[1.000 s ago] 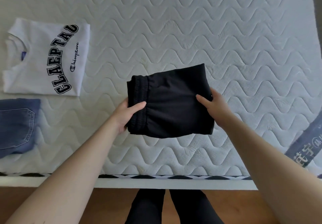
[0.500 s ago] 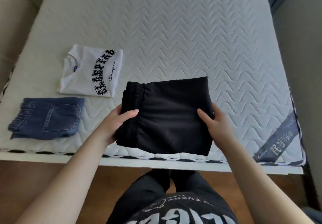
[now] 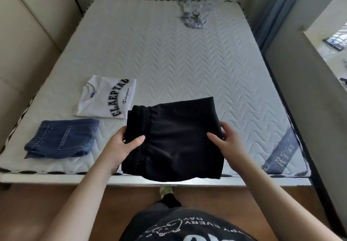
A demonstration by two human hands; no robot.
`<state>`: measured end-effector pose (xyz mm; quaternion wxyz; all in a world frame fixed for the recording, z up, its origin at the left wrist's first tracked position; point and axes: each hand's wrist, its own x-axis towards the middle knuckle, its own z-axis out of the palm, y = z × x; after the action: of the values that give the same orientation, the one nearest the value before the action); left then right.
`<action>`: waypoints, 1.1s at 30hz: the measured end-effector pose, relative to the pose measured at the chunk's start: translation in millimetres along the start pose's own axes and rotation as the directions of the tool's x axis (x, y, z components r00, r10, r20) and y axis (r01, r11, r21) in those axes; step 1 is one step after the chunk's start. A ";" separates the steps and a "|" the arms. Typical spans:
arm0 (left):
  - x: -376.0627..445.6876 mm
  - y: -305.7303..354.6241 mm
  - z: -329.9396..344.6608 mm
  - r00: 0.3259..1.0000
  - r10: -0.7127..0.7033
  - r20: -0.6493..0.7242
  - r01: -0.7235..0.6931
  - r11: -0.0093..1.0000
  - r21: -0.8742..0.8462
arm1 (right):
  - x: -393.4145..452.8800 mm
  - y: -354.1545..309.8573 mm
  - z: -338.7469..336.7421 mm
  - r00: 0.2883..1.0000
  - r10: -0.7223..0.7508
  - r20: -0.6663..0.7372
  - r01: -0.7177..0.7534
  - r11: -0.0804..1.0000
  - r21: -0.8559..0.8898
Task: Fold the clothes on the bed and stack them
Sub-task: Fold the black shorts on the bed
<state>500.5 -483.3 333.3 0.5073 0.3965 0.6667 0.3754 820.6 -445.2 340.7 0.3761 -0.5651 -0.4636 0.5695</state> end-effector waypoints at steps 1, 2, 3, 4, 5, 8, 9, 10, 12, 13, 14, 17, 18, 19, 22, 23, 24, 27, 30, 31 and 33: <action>-13.6 -4.4 1.7 1.000 -0.009 -0.024 0.010 1.000 0.016 | -10.0 1.6 0.0 1.000 -0.006 0.011 0.006 1.000 0.011; -27.6 -9.2 3.8 0.999 -0.013 -0.046 0.014 1.000 0.025 | -20.8 3.8 -0.1 1.000 -0.010 0.023 0.009 0.999 0.034; -41.1 -13.9 5.2 0.998 -0.008 -0.065 0.009 1.000 0.027 | -31.2 6.0 0.1 0.999 -0.013 0.030 0.011 0.998 0.059; -53.5 -17.1 5.8 0.997 0.002 -0.073 0.000 0.999 0.032 | -41.9 8.0 0.5 1.000 -0.015 0.028 0.013 0.997 0.077; -64.6 -19.0 5.2 0.998 0.009 -0.068 -0.007 0.999 0.038 | -52.8 10.9 1.0 1.000 -0.015 0.018 0.013 0.996 0.087; -90.0 -22.3 -4.5 0.999 0.006 -0.051 -0.004 0.999 0.044 | -81.5 20.6 6.9 1.000 0.006 -0.002 -0.005 0.996 0.087; -96.5 -22.8 -8.9 0.999 0.008 -0.054 -0.005 0.999 0.052 | -89.1 23.4 9.8 1.000 0.013 -0.008 -0.013 0.997 0.076; -101.9 -23.4 -13.3 0.998 0.015 -0.061 -0.011 0.998 0.065 | -95.3 25.5 12.8 1.000 0.016 -0.010 -0.016 0.998 0.064; -110.7 -25.0 -23.1 0.996 0.038 -0.084 -0.030 0.996 0.089 | -104.0 26.6 21.5 1.000 0.012 -0.004 -0.011 0.998 0.058; -114.3 -26.4 -29.1 0.994 0.049 -0.094 -0.040 0.995 0.095 | -107.1 25.6 28.0 1.000 0.004 -0.003 -0.004 0.998 0.065; -117.7 -28.4 -36.1 0.993 0.060 -0.102 -0.050 0.994 0.094 | -109.1 24.1 35.8 1.000 -0.005 0.001 0.005 0.997 0.073; -123.4 -36.2 -64.4 0.988 0.079 -0.129 -0.071 0.995 0.070 | -111.4 18.1 66.2 0.998 -0.025 0.054 0.021 0.997 0.068; -124.6 -39.2 -77.0 0.987 0.083 -0.138 -0.075 0.995 0.060 | -111.2 16.1 79.5 0.997 -0.029 0.070 0.025 0.998 0.060; -126.0 -42.3 -91.7 0.985 0.085 -0.148 -0.079 0.996 0.047 | -110.0 14.6 94.6 0.996 -0.035 0.081 0.031 0.998 0.049; -131.7 -54.3 -142.7 0.983 0.076 -0.167 -0.075 0.997 0.014 | -105.4 14.1 147.0 0.994 -0.025 0.105 0.021 0.999 0.039; -133.5 -59.6 -161.1 0.983 0.074 -0.169 -0.074 0.997 0.008 | -103.1 13.0 167.2 0.993 -0.016 0.119 0.010 0.999 0.046; -134.7 -64.8 -179.2 0.982 0.072 -0.173 -0.072 0.997 0.007 | -99.9 11.8 187.4 0.991 -0.007 0.132 -0.001 0.999 0.054; -134.6 -80.9 -225.9 0.979 0.050 -0.197 -0.055 0.998 -0.023 | -89.4 5.3 243.9 0.986 0.009 0.164 -0.021 0.997 0.073; -130.2 -93.8 -263.9 0.974 0.011 -0.227 -0.024 0.998 -0.055 | -81.4 -2.3 293.7 0.983 0.001 0.184 -0.010 0.999 0.047; -126.6 -96.4 -273.6 0.973 0.003 -0.231 -0.018 0.998 -0.061 | -79.6 -4.5 305.1 0.982 -0.005 0.189 -0.003 0.999 0.045; -117.1 -98.7 -288.7 0.974 -0.012 -0.225 -0.006 0.997 -0.082 | -76.2 -7.5 319.8 0.981 -0.006 0.195 -0.002 0.999 0.044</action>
<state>224.8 -658.0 347.2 0.4450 0.3292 0.7045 0.4441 508.5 -548.6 348.4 0.3417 -0.4977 -0.4863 0.6317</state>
